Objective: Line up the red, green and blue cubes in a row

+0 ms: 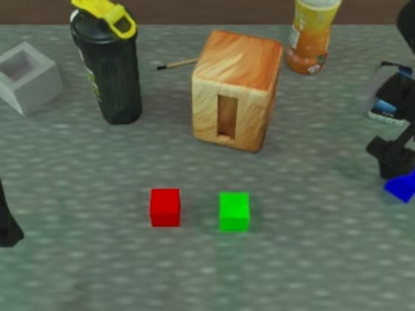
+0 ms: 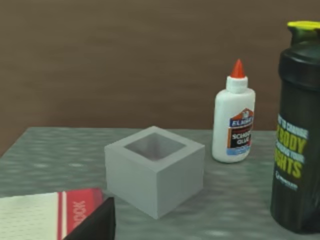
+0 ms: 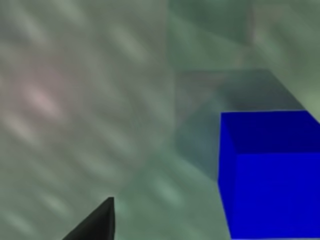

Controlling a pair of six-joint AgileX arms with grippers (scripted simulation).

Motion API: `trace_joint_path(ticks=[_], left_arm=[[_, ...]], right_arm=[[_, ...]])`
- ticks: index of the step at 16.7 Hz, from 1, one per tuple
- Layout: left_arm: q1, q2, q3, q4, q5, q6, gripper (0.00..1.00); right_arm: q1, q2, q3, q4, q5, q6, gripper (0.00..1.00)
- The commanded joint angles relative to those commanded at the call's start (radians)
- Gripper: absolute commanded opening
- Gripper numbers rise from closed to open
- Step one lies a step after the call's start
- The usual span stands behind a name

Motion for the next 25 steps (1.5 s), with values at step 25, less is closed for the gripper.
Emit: trace_joint_path(ticks=[25], left_arm=[[0.000,0.000,0.000,0.000,0.000,0.000,1.00]], right_arm=[[-0.053,0.108,-0.223,0.342,-0.001,-0.093,0.92]])
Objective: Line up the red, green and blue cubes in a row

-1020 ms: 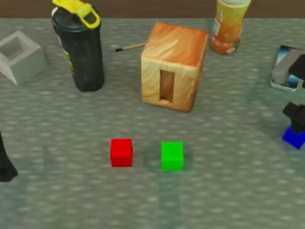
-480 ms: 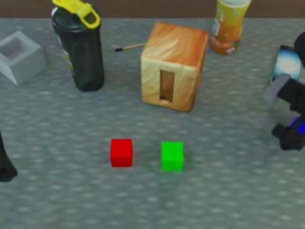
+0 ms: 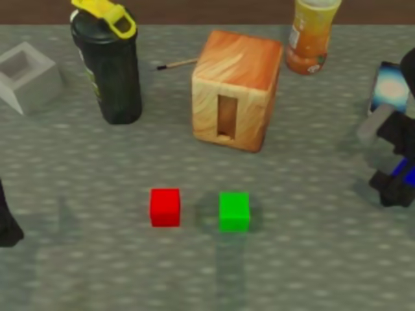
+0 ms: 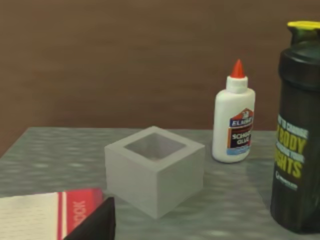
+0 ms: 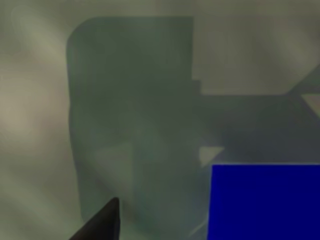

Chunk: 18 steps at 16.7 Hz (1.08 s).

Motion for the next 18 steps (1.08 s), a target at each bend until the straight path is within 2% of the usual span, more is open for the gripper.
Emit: trace_joint_path(ticks=[12,18], left_arm=[[0.000,0.000,0.000,0.000,0.000,0.000,1.00],[0.000,0.000,0.000,0.000,0.000,0.000,1.00]], right_arm=[[0.000,0.000,0.000,0.000,0.000,0.000,0.02],[0.000,0.000,0.000,0.000,0.000,0.000,0.00]])
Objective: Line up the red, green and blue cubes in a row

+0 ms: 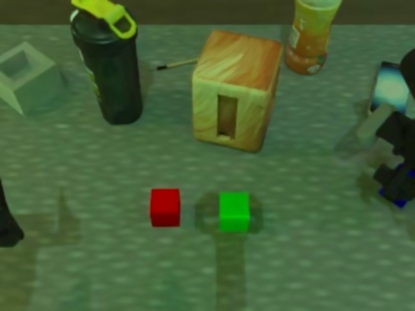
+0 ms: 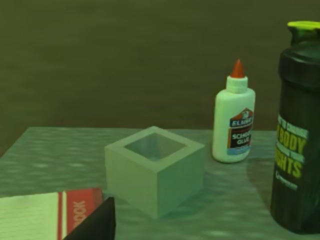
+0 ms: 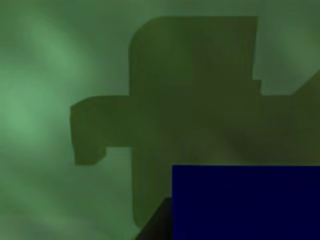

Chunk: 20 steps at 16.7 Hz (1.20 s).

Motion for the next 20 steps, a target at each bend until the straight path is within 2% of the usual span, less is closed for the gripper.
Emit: trace_joint_path(ticks=[5,12,17,20], left_arm=[[0.000,0.000,0.000,0.000,0.000,0.000,1.00],[0.000,0.000,0.000,0.000,0.000,0.000,1.00],[0.000,0.000,0.000,0.000,0.000,0.000,1.00],[0.000,0.000,0.000,0.000,0.000,0.000,1.00]], right_arm=[[0.004,-0.045,0.020,-0.048,-0.015,0.014,0.00],[0.010,-0.135,0.154,-0.277,-0.016,0.013,0.00],[0.009,-0.137,0.160,-0.284,-0.016,0.013,0.00],[0.078,-0.120,0.190,-0.306,-0.018,-0.026,0.00]])
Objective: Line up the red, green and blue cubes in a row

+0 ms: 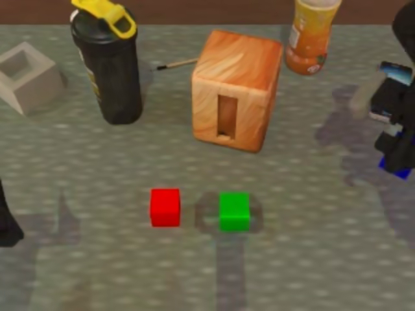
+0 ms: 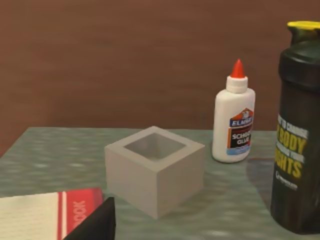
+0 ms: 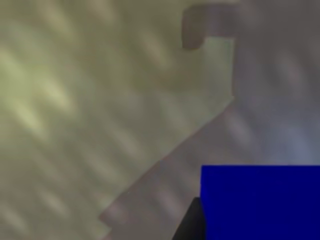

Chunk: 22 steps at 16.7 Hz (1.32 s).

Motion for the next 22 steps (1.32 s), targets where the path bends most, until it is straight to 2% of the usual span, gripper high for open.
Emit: trace_joint_path(ticks=[6,9,16,22], left_arm=[[0.000,0.000,0.000,0.000,0.000,0.000,1.00],[0.000,0.000,0.000,0.000,0.000,0.000,1.00],[0.000,0.000,0.000,0.000,0.000,0.000,1.00],[0.000,0.000,0.000,0.000,0.000,0.000,1.00]], right_arm=[[0.317,0.042,0.109,-0.074,-0.006,-0.139,0.00],[0.421,0.051,0.147,-0.097,-0.008,-0.190,0.00],[0.434,0.052,0.135,-0.082,-0.009,-0.196,0.00],[0.437,0.110,-0.011,0.129,-0.008,-0.195,0.00]])
